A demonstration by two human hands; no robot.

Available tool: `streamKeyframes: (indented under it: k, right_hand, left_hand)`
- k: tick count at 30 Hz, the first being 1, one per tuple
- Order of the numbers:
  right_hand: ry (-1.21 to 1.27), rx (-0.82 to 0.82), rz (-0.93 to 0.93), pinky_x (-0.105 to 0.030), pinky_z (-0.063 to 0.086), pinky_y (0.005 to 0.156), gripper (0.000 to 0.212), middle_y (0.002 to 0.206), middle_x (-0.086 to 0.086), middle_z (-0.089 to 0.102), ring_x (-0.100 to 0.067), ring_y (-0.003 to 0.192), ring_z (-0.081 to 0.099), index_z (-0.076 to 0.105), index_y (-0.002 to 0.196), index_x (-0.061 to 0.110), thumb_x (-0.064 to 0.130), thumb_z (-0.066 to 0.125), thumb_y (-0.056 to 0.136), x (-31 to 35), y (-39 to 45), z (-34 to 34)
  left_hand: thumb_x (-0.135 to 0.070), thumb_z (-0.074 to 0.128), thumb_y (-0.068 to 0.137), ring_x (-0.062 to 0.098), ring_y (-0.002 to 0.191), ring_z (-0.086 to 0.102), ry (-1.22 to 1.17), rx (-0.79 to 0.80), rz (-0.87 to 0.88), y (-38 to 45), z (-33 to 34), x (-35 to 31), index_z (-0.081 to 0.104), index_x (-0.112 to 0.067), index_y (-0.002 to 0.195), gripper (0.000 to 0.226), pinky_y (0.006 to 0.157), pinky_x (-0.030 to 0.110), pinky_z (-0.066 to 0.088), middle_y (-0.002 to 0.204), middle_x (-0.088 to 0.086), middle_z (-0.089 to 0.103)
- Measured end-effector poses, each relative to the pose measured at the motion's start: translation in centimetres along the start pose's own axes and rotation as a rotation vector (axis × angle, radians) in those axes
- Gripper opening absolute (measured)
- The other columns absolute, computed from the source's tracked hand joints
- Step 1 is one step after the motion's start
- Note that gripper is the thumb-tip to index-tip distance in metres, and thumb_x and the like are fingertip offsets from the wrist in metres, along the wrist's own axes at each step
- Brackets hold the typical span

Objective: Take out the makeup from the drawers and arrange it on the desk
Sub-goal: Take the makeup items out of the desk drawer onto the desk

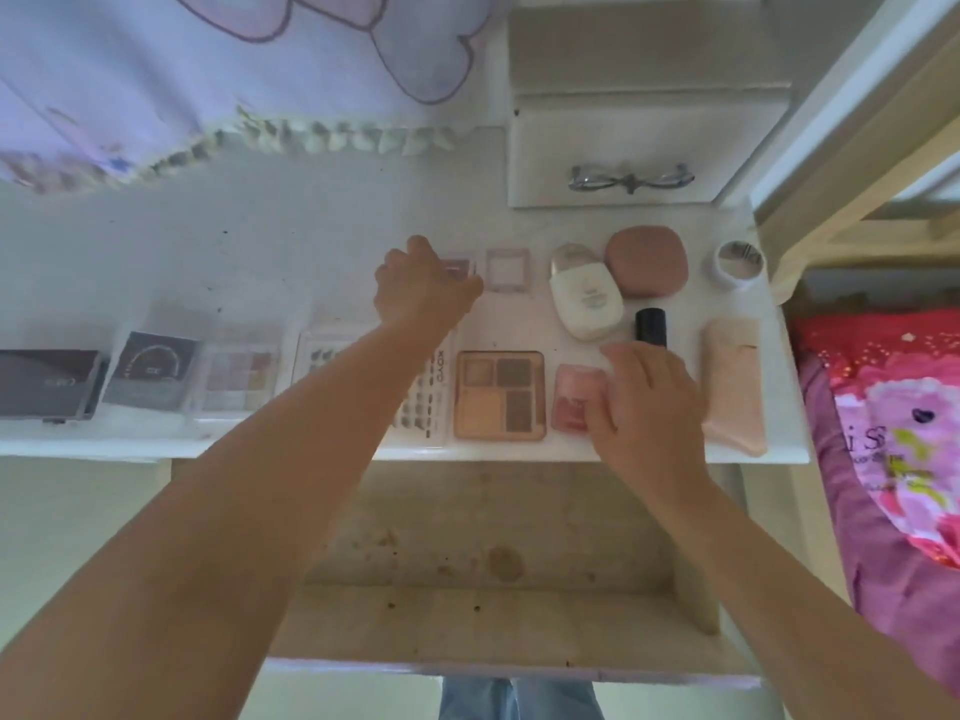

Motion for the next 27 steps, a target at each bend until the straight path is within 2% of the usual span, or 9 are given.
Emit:
streamKeyframes:
  k: [5,8,11,15,17,21,23,25,27]
  right_hand:
    - [0.081,0.002,-0.038,-0.05,0.048,0.086,0.023,0.091,-0.021,0.065,-0.039,0.089,0.062,0.063,0.09,-0.003,0.001,0.064,0.067,0.3,-0.9,0.4]
    - [0.096,-0.002,-0.139,-0.047,0.051,0.085,0.025,0.093,-0.019,0.066,-0.036,0.092,0.062,0.065,0.092,-0.003,-0.001,0.054,0.069,1.6,-3.3,0.4]
    - [0.094,0.095,-0.201,-0.054,0.047,0.09,0.027,0.102,-0.02,0.066,-0.037,0.102,0.061,0.066,0.097,-0.002,0.003,0.055,0.073,2.9,-7.0,1.8]
    - [0.078,0.142,-0.231,-0.055,0.049,0.086,0.027,0.098,-0.022,0.066,-0.037,0.098,0.062,0.066,0.094,-0.003,0.014,0.054,0.077,4.3,-11.8,3.3]
    - [0.02,0.205,-0.301,-0.053,0.051,0.083,0.037,0.097,-0.02,0.067,-0.036,0.095,0.064,0.067,0.095,-0.001,0.029,0.063,0.075,5.8,-15.1,4.9]
    - [-0.209,0.522,-0.372,-0.051,0.052,0.072,0.077,0.099,-0.017,0.069,-0.032,0.086,0.067,0.07,0.097,0.008,0.054,0.084,0.037,8.5,-23.1,10.4]
    - [-0.273,0.515,-0.333,-0.039,0.054,0.068,0.066,0.091,-0.01,0.07,-0.026,0.077,0.067,0.07,0.094,0.011,0.043,0.086,0.038,9.0,-24.8,11.5]
    - [-0.28,0.448,-0.297,-0.026,0.051,0.059,0.039,0.073,-0.005,0.068,-0.022,0.062,0.063,0.069,0.081,0.012,0.027,0.086,0.048,9.3,-24.6,11.5]
    - [-0.324,0.432,-0.286,-0.021,0.046,0.051,0.028,0.058,-0.002,0.063,-0.02,0.05,0.058,0.066,0.066,0.013,0.016,0.086,0.047,9.6,-24.0,11.2]
  left_hand:
    - [-0.042,0.059,0.08,0.032,0.117,0.039,0.145,-0.021,0.005,0.7,1.1,-0.5,0.039,-0.007,0.121,0.058,0.091,0.041,0.039,0.123,0.015,0.043]
    - [-0.047,0.053,0.083,0.032,0.122,0.035,0.155,-0.054,0.047,-1.1,0.6,-0.7,0.038,-0.007,0.125,0.06,0.094,0.043,0.037,0.13,0.015,0.039]
    - [-0.036,0.051,0.086,0.036,0.125,0.035,0.212,-0.223,0.354,-5.9,-0.9,-1.0,0.042,-0.002,0.127,0.054,0.097,0.044,0.035,0.135,0.02,0.039]
    - [-0.023,0.053,0.081,0.046,0.11,0.052,0.222,-0.404,0.785,-16.0,-0.8,2.5,0.06,0.005,0.105,0.038,0.091,0.05,0.043,0.114,0.03,0.057]
    - [-0.027,0.049,0.081,0.041,0.109,0.053,0.314,-0.314,0.897,-20.4,1.8,6.4,0.057,0.0,0.107,0.038,0.088,0.048,0.047,0.111,0.028,0.06]
    - [-0.045,0.029,0.09,0.034,0.094,0.065,0.488,0.009,0.876,-26.8,7.2,16.1,0.063,-0.01,0.1,0.049,0.077,0.038,0.052,0.102,0.018,0.068]
    - [-0.05,0.048,0.084,0.029,0.08,0.067,0.555,0.123,0.845,-28.3,8.6,19.6,0.069,-0.01,0.093,0.046,0.07,0.032,0.052,0.093,0.013,0.069]
    - [-0.025,0.083,0.053,0.025,0.066,0.063,0.572,0.157,0.807,-28.2,9.0,20.9,0.07,-0.01,0.087,0.039,0.062,0.026,0.05,0.078,0.008,0.067]
    - [-0.003,0.083,0.036,0.023,0.057,0.06,0.565,0.176,0.777,-27.3,8.6,20.4,0.069,-0.01,0.078,0.045,0.053,0.021,0.047,0.067,0.004,0.064]
Point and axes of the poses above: each hand's wrist, its own y-axis towards the middle knuckle, its own z-axis out of the palm, x = y × z, the point moved 10 cm from there along y, towards the middle knuckle
